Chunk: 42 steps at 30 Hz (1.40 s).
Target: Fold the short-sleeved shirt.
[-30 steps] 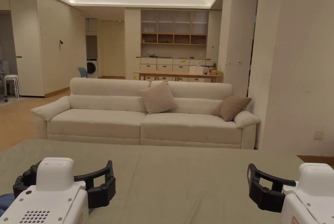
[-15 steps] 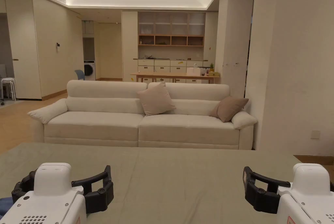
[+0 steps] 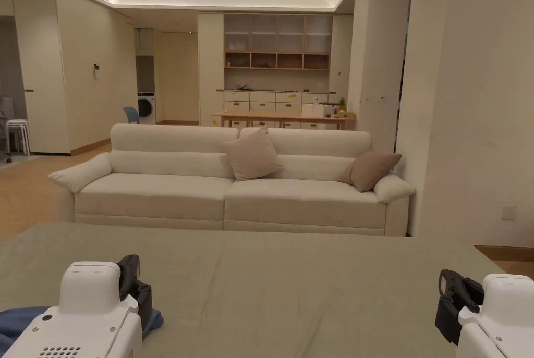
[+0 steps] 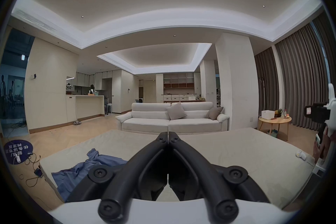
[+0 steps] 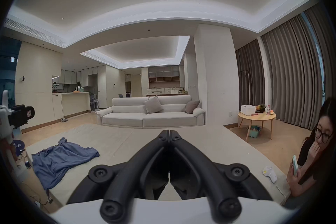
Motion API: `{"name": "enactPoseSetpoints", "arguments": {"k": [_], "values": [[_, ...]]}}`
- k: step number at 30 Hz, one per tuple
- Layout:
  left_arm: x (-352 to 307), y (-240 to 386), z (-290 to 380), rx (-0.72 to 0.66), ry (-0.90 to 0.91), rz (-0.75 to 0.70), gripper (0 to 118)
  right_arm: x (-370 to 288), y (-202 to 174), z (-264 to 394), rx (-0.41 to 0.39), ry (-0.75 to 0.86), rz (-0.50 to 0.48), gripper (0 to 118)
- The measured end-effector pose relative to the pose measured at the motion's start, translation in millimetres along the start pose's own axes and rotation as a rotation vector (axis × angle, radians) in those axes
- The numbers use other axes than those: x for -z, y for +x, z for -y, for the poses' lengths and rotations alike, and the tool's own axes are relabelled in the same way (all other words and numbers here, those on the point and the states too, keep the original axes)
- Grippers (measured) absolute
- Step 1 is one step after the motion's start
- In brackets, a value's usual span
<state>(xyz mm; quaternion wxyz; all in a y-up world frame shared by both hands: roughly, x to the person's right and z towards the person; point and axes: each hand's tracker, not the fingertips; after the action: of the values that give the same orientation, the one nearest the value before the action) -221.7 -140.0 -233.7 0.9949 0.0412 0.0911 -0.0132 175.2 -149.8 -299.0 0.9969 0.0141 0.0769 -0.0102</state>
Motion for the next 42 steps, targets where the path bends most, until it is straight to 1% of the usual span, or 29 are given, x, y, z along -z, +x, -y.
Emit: {"name": "enactPoseSetpoints", "arguments": {"k": [3, 7, 9, 12, 15, 18, 19, 20, 21, 22, 23, 26, 30, 33, 38, 39, 41, 42], "values": [[-3.7, -11.6, -1.4, 0.019, 0.008, -0.018, 0, 0.5, -6.9, -1.6, 0.013, -0.011, -0.022, 0], [-19.8, -41.9, -10.8, 0.016, 0.014, -0.071, 0, 8.7, -34.9, -4.9, 0.014, -0.026, -0.09, 0], [-31.7, -60.9, -15.6, 0.02, 0.017, -0.121, 0, 14.2, -56.3, -7.3, 0.017, -0.03, -0.149, 0], [-58.7, -94.7, -21.2, 0.065, 0.002, -0.195, 0, 19.4, -93.5, -9.3, 0.037, -0.046, -0.266, 0], [-93.1, -129.2, -19.1, 0.131, -0.014, -0.325, 0, 18.9, -133.3, -8.6, 0.05, -0.057, -0.392, 0], [-119.3, -161.2, -16.2, 0.109, -0.051, -0.414, 0, 20.2, -169.4, -5.9, 0.048, -0.057, -0.503, 0], [-116.6, -170.4, -17.6, 0.12, -0.052, -0.448, 0, 22.0, -177.4, -3.7, 0.054, -0.059, -0.531, 0], [-112.9, -175.7, -19.7, 0.114, -0.073, -0.489, 0, 24.5, -184.2, -2.0, 0.05, -0.063, -0.534, 0], [-114.4, -177.0, -19.6, 0.077, -0.072, -0.507, 0, 28.0, -191.2, -0.2, 0.043, -0.066, -0.54, 0], [-115.7, -179.3, -17.5, 0.047, -0.05, -0.472, 0, 32.2, -196.5, 1.2, 0.039, -0.07, -0.544, 0], [-113.4, -180.6, -15.3, 0.054, -0.055, -0.47, 0, 36.8, -197.8, 2.4, 0.045, -0.078, -0.556, 0], [-98.2, -177.5, -1.9, 0.102, -0.087, -0.487, 0, 53.3, -201.5, 4.0, 0.046, -0.095, -0.575, 0], [-59.1, -185.0, 15.3, 0.038, -0.136, -0.455, 0, 75.4, -199.8, 4.1, 0.021, -0.105, -0.574, 0], [-18.7, -189.6, 28.8, 0.03, -0.164, -0.429, 0, 91.8, -198.9, 4.0, 0.024, -0.112, -0.563, 0], [79.8, -200.5, 64.9, 0.028, -0.287, -0.339, 0, 118.9, -194.6, 6.3, 0.012, -0.12, -0.542, 0], [100.0, -202.2, 74.6, 0.023, -0.317, -0.324, 3, 121.9, -194.7, 7.0, 0.008, -0.121, -0.538, 0], [147.0, -206.5, 104.1, 0.011, -0.411, -0.27, 19, 131.9, -193.0, 11.5, 0.007, -0.13, -0.528, 0], [168.0, -208.0, 119.1, 0.021, -0.459, -0.245, 19, 136.0, -192.1, 14.3, 0.008, -0.134, -0.527, 0]]}}
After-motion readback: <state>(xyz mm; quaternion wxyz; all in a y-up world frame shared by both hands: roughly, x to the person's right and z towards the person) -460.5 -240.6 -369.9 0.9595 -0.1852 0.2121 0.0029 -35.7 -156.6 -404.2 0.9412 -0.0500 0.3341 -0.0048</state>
